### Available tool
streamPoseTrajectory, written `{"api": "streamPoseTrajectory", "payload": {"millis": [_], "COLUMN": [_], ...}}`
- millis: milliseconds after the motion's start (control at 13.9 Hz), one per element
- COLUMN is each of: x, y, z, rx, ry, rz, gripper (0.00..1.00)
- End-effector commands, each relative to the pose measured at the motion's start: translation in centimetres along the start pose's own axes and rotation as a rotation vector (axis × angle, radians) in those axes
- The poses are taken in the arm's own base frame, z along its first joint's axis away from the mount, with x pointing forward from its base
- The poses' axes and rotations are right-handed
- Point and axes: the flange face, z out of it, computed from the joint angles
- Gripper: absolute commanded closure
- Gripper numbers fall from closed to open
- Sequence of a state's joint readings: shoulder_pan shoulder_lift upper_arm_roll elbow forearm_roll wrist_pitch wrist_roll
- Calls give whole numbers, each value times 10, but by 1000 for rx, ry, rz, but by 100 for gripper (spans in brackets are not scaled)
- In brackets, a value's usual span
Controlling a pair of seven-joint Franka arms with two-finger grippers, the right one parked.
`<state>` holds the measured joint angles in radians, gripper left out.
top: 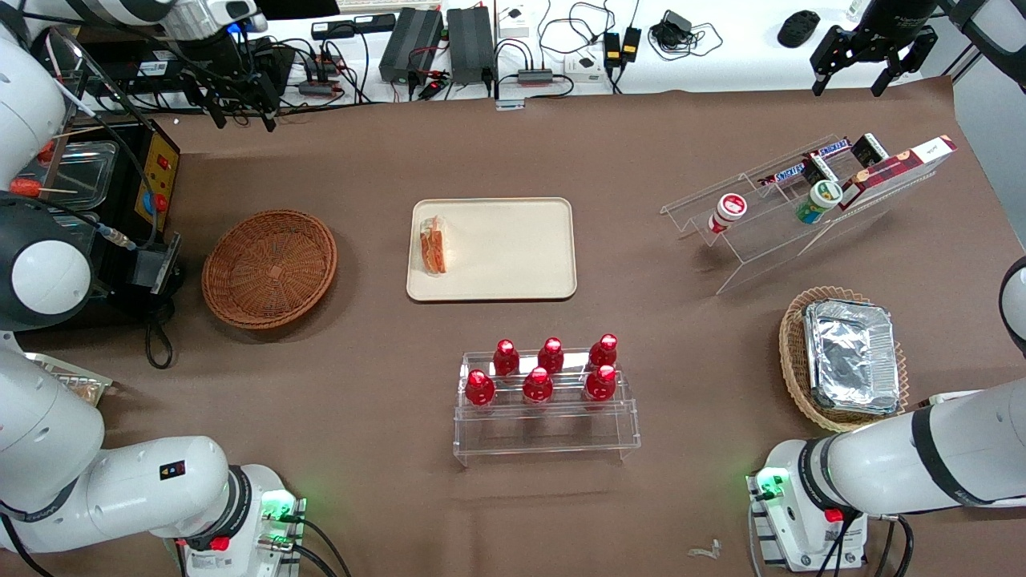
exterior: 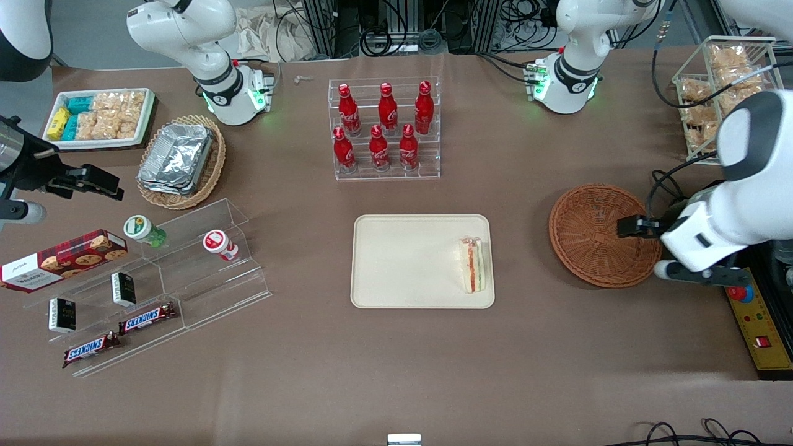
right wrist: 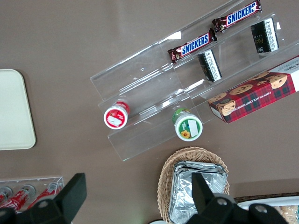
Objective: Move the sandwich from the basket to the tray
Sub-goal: 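Open the left gripper, release the sandwich, and withdraw toward the basket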
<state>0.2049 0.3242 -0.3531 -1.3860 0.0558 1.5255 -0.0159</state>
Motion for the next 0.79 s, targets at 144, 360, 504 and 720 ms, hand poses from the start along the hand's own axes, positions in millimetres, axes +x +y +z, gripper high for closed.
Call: {"api": "streamPoseTrajectory", "payload": {"millis": [144,360,504,720], "x": [-8,-20,-21,-21], "y": [-20,-31,-45,-47], "z": [-38,-64,-63,-63], "rx": [20,23,19,22], "ry": [49,53,51,50], "rz": [-25,-66,-194,-231], "gripper": [0,0,0,0]}}
